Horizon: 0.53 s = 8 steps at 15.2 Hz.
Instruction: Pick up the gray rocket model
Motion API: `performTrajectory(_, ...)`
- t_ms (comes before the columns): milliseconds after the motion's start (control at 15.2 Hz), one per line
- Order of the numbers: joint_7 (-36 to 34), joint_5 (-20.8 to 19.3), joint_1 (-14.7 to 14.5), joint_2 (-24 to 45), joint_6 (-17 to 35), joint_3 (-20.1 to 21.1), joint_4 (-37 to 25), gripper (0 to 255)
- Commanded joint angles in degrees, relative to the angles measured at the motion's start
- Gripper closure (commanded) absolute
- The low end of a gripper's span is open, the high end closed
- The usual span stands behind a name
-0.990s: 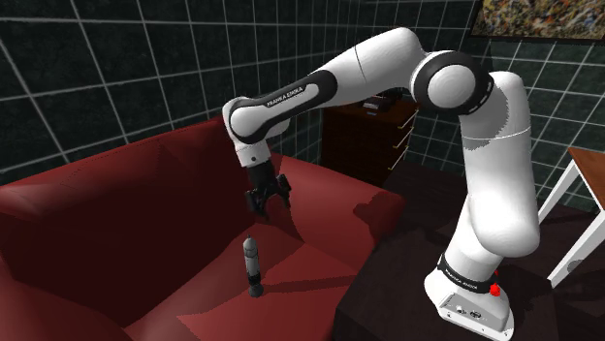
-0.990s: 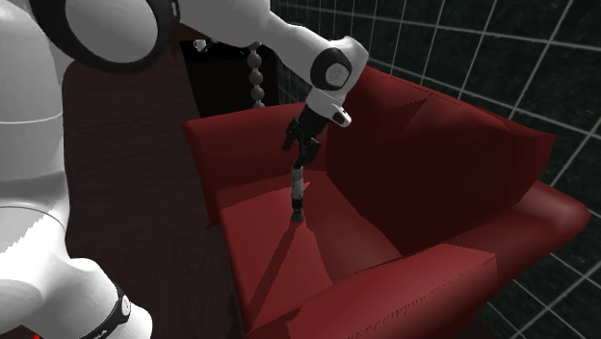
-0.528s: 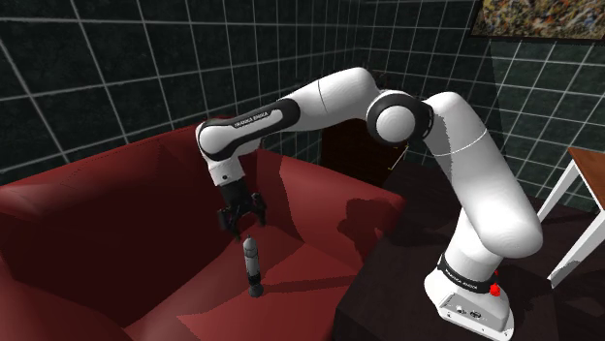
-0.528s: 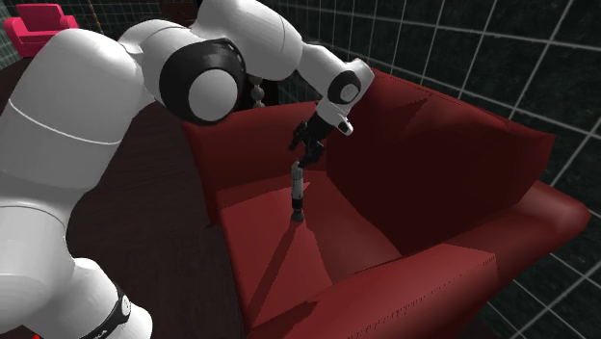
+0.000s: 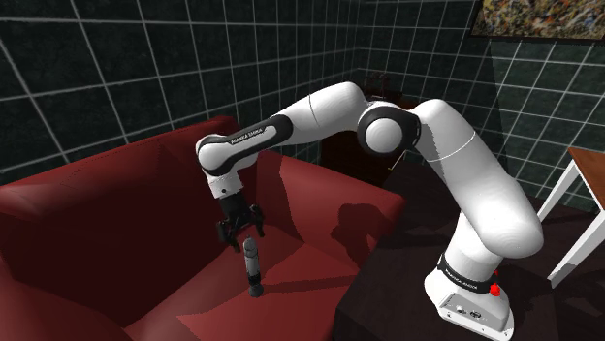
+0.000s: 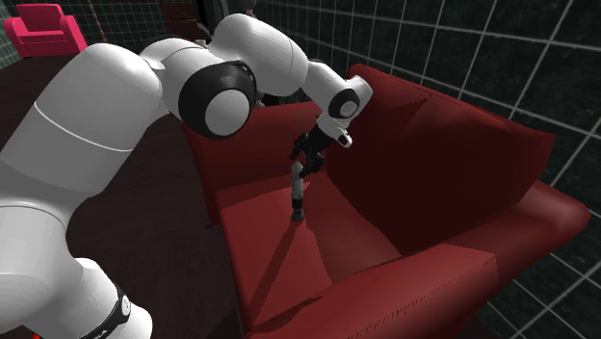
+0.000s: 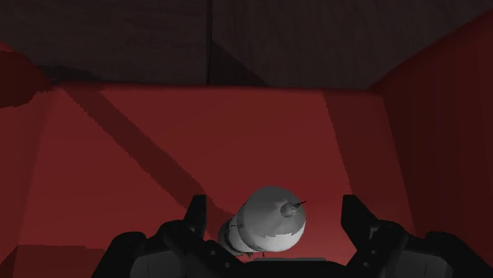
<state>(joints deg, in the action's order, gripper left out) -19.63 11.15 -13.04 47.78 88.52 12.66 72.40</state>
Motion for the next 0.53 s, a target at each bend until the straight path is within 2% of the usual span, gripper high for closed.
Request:
performTrajectory(0, 0.1, -0.1, -0.1, 0.4, 0.3, 0.0, -0.1, 0)
performTrajectory(66, 0.1, -0.1, -0.1, 0.4, 0.3, 0.0, -0.2, 0)
performTrajectory(132, 0.1, 0.0, -0.1, 0.3, 0.3, 0.0, 0.0, 255)
performTrajectory(462, 0.1, 0.0, -0.1, 0.4, 0.3, 0.0, 0.0, 255)
